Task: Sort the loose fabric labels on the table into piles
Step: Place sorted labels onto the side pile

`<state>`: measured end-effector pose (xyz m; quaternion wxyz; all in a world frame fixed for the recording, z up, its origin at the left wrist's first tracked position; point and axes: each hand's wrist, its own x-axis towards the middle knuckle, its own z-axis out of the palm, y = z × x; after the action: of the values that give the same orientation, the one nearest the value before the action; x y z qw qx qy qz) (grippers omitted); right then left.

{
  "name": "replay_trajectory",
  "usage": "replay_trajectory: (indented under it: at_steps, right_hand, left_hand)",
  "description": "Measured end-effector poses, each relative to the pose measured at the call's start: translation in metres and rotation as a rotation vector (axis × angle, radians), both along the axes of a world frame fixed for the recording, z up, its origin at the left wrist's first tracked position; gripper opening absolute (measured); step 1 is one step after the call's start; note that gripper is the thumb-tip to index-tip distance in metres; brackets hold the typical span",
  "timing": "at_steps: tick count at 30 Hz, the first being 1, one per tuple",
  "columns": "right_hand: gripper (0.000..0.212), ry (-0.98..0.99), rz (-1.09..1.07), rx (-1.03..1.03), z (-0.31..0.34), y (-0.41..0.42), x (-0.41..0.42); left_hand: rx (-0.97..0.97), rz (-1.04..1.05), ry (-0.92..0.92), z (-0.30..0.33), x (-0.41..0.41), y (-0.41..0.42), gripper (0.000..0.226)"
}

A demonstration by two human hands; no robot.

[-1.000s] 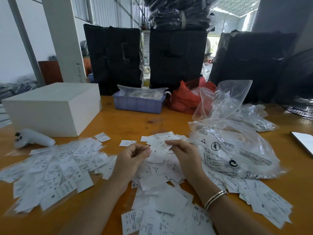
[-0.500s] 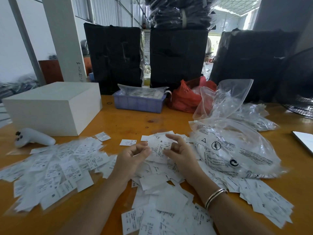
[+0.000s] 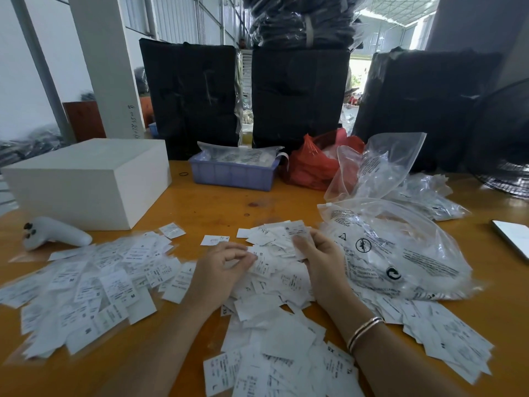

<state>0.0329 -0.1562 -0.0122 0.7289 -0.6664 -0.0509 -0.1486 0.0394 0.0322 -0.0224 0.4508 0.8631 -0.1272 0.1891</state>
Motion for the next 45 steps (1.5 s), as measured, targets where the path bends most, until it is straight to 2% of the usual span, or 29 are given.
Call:
replay_trajectory:
  at_steps: [3,5,7,10,14,19,22,26,30,32,38,40,43,45]
  right_hand:
    - [0.019,-0.072,0.092,-0.179,0.001,0.006,-0.003]
    - [0.021,-0.082,0.133,-0.252,0.000,0.009,-0.004]
    - [0.022,-0.121,0.096,-0.359,0.000,0.010,-0.006]
    - [0.025,-0.161,0.050,-0.457,-0.001,0.009,-0.005]
    - [0.024,-0.150,0.068,-0.477,-0.002,0.010,-0.005]
    - [0.032,-0.094,0.079,-0.265,0.000,0.005,-0.009]
    - [0.035,-0.099,0.115,-0.348,0.000,0.006,-0.010]
    - [0.037,-0.103,0.169,-0.478,0.001,0.009,-0.012]
    - [0.036,-0.074,0.236,-0.573,0.002,0.009,-0.011]
    - [0.037,-0.059,0.275,-0.594,0.001,0.010,-0.012]
    - [0.047,-0.135,0.325,-0.580,-0.003,0.010,-0.011]
    - [0.043,-0.115,0.273,-0.470,-0.003,0.009,-0.010]
    - [0.032,0.015,0.263,-0.208,0.001,0.005,-0.008]
    - [0.020,0.069,0.312,-0.227,0.002,0.003,-0.008]
  left_hand:
    - [-0.076,-0.078,0.027,0.003,-0.004,0.000,0.017]
    - [-0.124,-0.082,0.077,0.006,-0.006,-0.001,0.030]
    - [-0.157,-0.089,0.123,0.007,-0.007,0.000,0.035]
    - [-0.180,-0.118,0.160,0.009,-0.009,0.002,0.029]
    - [-0.157,-0.130,0.136,0.009,-0.008,0.002,0.032]
    - [-0.141,-0.118,0.130,0.008,-0.007,0.004,0.031]
    - [-0.129,-0.079,0.147,0.008,-0.006,0.003,0.021]
    - [-0.139,-0.086,0.146,0.007,-0.007,0.004,0.025]
    - [-0.104,-0.104,0.148,0.004,-0.005,0.004,0.010]
    - [-0.096,-0.119,0.151,0.004,-0.005,0.004,0.010]
    - [-0.128,-0.182,0.209,0.007,-0.008,0.003,0.006]
    - [-0.144,-0.152,0.223,0.008,-0.008,0.003,0.007]
    - [-0.240,-0.066,0.229,0.008,-0.009,0.002,0.011]
    - [-0.342,-0.020,0.254,0.011,-0.010,0.002,0.018]
